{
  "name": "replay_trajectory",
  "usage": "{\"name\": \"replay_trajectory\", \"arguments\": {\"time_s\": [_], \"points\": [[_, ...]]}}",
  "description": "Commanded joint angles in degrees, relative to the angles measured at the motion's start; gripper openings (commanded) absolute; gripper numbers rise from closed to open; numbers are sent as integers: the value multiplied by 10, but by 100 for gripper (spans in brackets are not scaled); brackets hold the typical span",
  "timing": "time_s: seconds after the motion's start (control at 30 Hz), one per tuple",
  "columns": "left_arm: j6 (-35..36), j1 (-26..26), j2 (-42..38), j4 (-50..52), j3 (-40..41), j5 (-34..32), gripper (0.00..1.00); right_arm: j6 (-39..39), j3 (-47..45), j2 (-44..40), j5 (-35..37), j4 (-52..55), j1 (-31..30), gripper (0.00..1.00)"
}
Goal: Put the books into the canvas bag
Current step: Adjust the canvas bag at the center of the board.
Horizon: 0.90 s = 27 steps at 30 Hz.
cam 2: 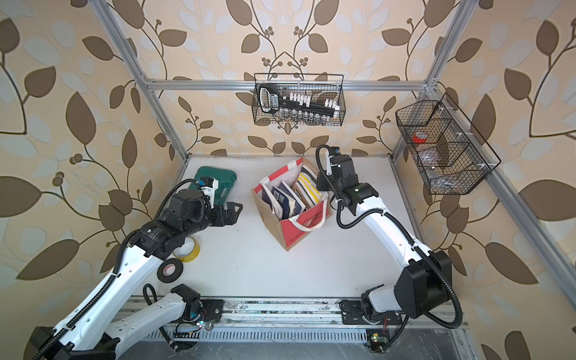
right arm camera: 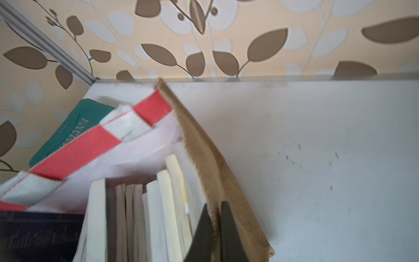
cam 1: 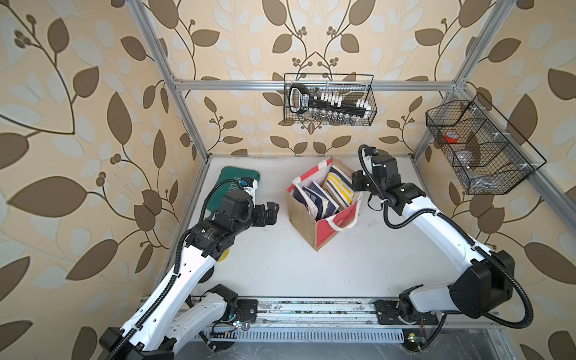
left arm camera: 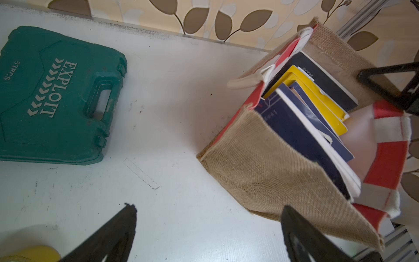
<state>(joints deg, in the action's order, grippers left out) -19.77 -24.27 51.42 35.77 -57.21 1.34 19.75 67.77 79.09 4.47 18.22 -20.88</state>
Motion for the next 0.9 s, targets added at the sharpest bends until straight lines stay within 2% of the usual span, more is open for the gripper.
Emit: {"name": "replay_trajectory", "arguments": {"time_s": [0.0, 0.1, 0.2, 0.27, 0.47, 0.57, 0.63, 0.7, 0.87], "points": [[-2, 7, -6, -10, 4, 3, 99, 65, -66, -88, -21, -108, -68, 0], [-5, 7, 6, -17, 2, 16, 99, 82, -112, -136, 27, -152, -155, 0], [-10, 7, 17, -23, 0, 27, 99, 106, -126, -147, 47, -162, -205, 0], [-12, 7, 20, -29, 3, 32, 99, 119, -131, -150, 55, -158, -219, 0], [-16, 7, 18, -25, 5, 31, 99, 121, -137, -195, 150, -124, -232, 0], [-14, 7, 14, -22, 4, 30, 99, 102, -138, -212, 191, -113, -229, 29], [-14, 7, 13, -20, 1, 28, 99, 90, -127, -208, 197, -98, -211, 41], [-15, 8, 14, -16, -3, 26, 99, 75, -121, -202, 166, -93, -170, 55], [-31, 18, 25, 2, -23, -20, 99, 24, -132, -180, 102, -112, -56, 82]]}}
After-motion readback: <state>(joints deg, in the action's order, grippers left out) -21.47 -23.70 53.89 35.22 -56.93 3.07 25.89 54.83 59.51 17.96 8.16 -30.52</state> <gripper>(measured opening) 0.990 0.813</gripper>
